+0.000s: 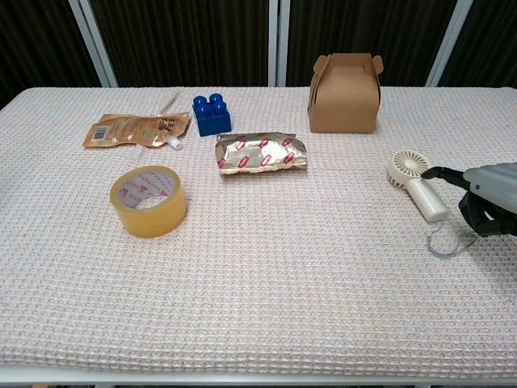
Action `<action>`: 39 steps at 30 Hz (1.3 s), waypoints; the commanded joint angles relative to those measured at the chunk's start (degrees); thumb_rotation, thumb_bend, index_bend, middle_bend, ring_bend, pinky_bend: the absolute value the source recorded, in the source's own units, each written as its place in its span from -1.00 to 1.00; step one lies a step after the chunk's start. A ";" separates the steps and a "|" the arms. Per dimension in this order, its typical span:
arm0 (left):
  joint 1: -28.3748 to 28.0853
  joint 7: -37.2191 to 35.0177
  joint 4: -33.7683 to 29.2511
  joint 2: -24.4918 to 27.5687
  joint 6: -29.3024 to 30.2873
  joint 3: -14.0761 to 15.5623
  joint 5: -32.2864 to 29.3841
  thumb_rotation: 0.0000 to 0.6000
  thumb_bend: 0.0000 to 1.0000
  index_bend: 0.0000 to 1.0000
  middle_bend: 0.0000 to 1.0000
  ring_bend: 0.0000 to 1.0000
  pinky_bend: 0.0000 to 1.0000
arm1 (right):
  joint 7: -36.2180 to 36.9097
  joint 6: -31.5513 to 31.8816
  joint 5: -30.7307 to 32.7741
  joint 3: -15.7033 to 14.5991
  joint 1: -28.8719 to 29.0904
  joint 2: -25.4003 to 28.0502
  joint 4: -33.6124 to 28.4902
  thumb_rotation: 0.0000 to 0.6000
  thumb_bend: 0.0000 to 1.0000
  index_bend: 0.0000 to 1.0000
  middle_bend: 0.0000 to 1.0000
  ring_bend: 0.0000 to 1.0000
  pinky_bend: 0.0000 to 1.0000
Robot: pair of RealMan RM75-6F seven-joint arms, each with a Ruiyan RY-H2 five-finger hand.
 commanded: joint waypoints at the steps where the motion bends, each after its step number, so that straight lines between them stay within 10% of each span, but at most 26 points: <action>1: -0.02 0.09 -0.05 0.03 -0.02 -0.02 -0.02 1.00 -1.00 -0.75 -0.77 -0.90 -0.65 | -0.10 -0.01 0.23 -0.18 0.14 -0.05 0.00 1.00 1.00 -1.00 0.74 0.65 0.48; 30: -0.06 0.29 -0.24 0.18 -0.12 0.03 -0.05 1.00 -1.00 -0.75 -0.77 -0.90 -0.65 | 3.45 -1.76 2.54 -1.43 1.24 -0.12 1.41 1.00 1.00 -1.00 0.74 0.65 0.48; 39: -0.06 0.46 -0.65 0.49 0.30 -0.11 0.20 1.00 -1.00 -0.75 -0.77 -0.90 -0.65 | 6.44 6.56 -4.51 0.34 -0.51 5.09 -4.93 1.00 1.00 -1.00 0.74 0.65 0.48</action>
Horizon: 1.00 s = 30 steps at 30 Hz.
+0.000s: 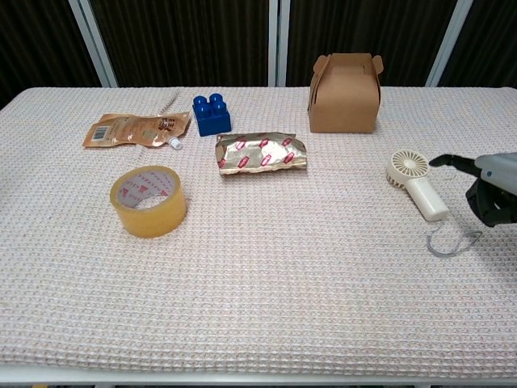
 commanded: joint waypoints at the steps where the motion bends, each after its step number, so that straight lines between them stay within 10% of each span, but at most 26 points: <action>1: -0.01 0.17 -0.24 0.08 0.08 0.02 0.14 1.00 -1.00 -0.75 -0.77 -0.90 -0.65 | 2.45 5.75 -5.74 0.79 -1.72 2.41 -2.38 1.00 1.00 -1.00 0.74 0.65 0.48; 11: -0.13 1.63 -1.83 0.60 -0.19 0.34 0.58 1.00 -1.00 -0.75 -0.77 -0.90 -0.65 | 9.55 21.28 -21.02 -1.59 -8.68 7.41 -0.70 1.00 1.00 -1.00 0.68 0.63 0.48; 14: -0.24 2.24 -2.53 0.69 -0.14 0.43 1.00 1.00 -1.00 -0.75 -0.77 -0.90 -0.65 | 11.21 22.72 -23.85 -3.92 -10.72 10.63 -0.92 1.00 1.00 -1.00 0.06 0.01 0.27; 16: -0.25 2.74 -3.08 0.68 0.05 0.39 1.20 1.00 -1.00 -0.75 -0.77 -0.90 -0.65 | 12.53 21.26 -24.61 -6.34 -11.78 14.62 -2.84 1.00 1.00 -1.00 -0.78 -0.84 -0.46; 18: -0.23 3.19 -3.57 0.69 0.22 0.38 1.33 1.00 -1.00 -0.75 -0.77 -0.90 -0.66 | 15.30 22.07 -25.35 -7.32 -13.14 16.32 -3.73 1.00 1.00 -1.00 -1.00 -1.00 -0.92; 28: 0.18 5.75 -6.24 1.29 0.98 0.51 1.78 1.00 -1.00 -0.75 -0.77 -0.90 -0.65 | 22.47 30.97 -29.26 -8.73 -20.56 16.95 4.81 1.00 0.98 -1.00 -1.00 -1.00 -1.00; 30: 0.28 6.19 -6.74 1.40 1.10 0.52 1.80 1.00 -1.00 -0.75 -0.77 -0.90 -0.65 | 23.54 32.07 -29.43 -8.66 -21.57 16.94 5.69 1.00 0.59 -1.00 -1.00 -1.00 -1.00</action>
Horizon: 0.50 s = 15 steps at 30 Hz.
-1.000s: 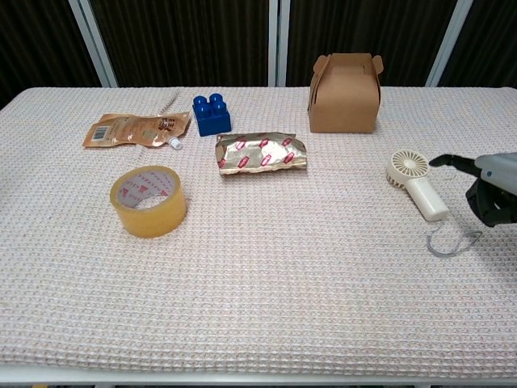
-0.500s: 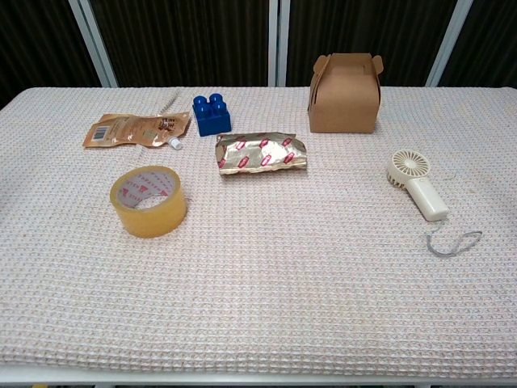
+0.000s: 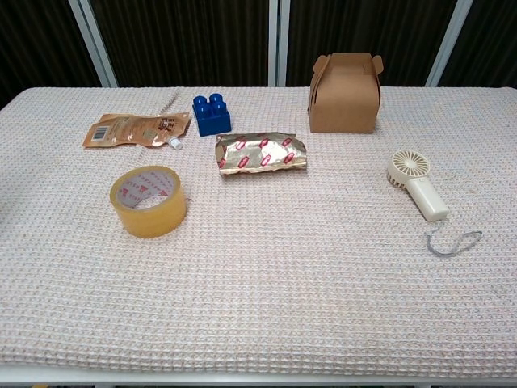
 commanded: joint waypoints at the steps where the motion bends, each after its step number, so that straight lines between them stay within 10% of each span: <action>1: 0.12 0.66 -0.76 0.24 0.13 -0.01 0.03 1.00 -1.00 -0.75 -0.77 -0.90 -0.65 | 2.26 2.14 -0.68 -0.06 -2.06 0.15 1.70 1.00 0.14 -1.00 -1.00 -1.00 -1.00; 4: 0.04 1.12 -1.51 0.54 0.11 -0.15 0.03 1.00 -1.00 -0.75 -0.77 -0.90 -0.65 | 4.19 3.05 -0.42 0.65 -2.97 0.17 2.07 1.00 -0.93 -1.00 -1.00 -1.00 -1.00; 15: 0.25 -0.08 -0.46 0.34 0.35 -0.37 -0.32 1.00 -1.00 -0.75 -0.77 -0.90 -0.65 | 1.98 1.41 -0.15 2.41 -3.42 -1.00 2.20 1.00 -1.00 -1.00 -1.00 -1.00 -1.00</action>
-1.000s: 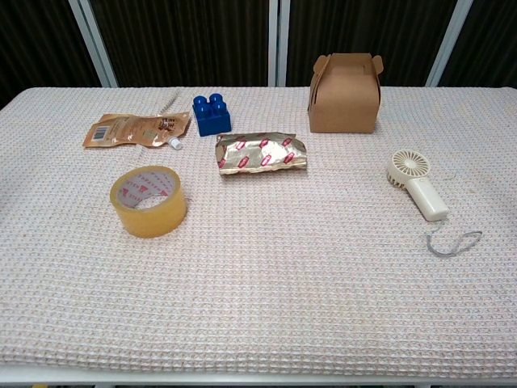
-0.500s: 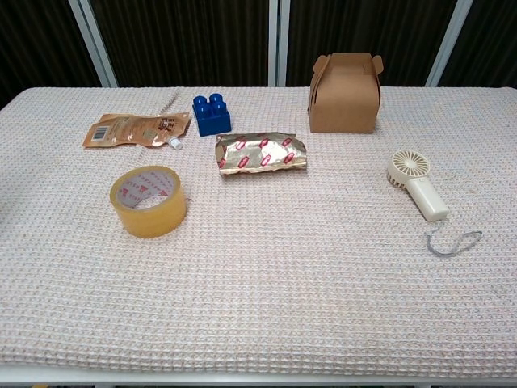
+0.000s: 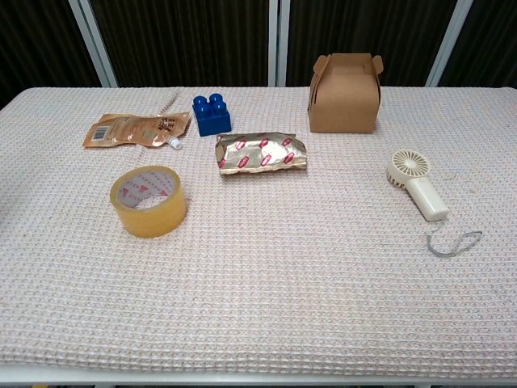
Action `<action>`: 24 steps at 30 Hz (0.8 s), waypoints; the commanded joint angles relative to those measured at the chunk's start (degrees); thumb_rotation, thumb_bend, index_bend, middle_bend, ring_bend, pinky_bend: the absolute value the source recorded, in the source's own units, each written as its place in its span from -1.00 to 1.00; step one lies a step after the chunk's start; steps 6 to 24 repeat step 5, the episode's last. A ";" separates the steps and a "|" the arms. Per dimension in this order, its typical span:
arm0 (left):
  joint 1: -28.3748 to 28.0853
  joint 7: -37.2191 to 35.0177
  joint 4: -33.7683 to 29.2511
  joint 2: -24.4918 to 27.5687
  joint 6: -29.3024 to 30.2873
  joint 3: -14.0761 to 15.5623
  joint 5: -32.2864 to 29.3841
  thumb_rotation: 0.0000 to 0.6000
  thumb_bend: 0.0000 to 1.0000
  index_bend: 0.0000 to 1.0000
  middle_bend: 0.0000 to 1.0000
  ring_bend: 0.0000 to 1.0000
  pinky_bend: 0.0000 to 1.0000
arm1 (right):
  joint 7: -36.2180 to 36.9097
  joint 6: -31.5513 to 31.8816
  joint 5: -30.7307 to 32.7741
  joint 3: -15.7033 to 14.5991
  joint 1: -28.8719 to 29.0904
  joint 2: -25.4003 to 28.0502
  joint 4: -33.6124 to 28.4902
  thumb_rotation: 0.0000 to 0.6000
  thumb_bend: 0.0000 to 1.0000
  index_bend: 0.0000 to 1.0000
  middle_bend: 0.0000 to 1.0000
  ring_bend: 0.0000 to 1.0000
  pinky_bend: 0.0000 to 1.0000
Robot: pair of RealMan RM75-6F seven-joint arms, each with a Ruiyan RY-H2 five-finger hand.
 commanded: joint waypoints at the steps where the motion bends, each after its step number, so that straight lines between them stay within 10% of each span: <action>1: 0.21 -0.64 0.58 -0.41 0.09 0.12 -0.13 1.00 -1.00 -0.75 -0.77 -0.90 -0.65 | -0.66 -0.63 -0.10 0.32 -0.01 -0.28 -0.16 1.00 -1.00 -1.00 -1.00 -1.00 -1.00; 24: 0.36 -1.05 1.33 -0.88 0.03 0.39 -0.04 1.00 -1.00 -0.75 -0.77 -0.90 -0.65 | -0.93 -0.67 -0.38 0.75 -0.22 -0.15 -0.56 1.00 -1.00 -1.00 -1.00 -1.00 -1.00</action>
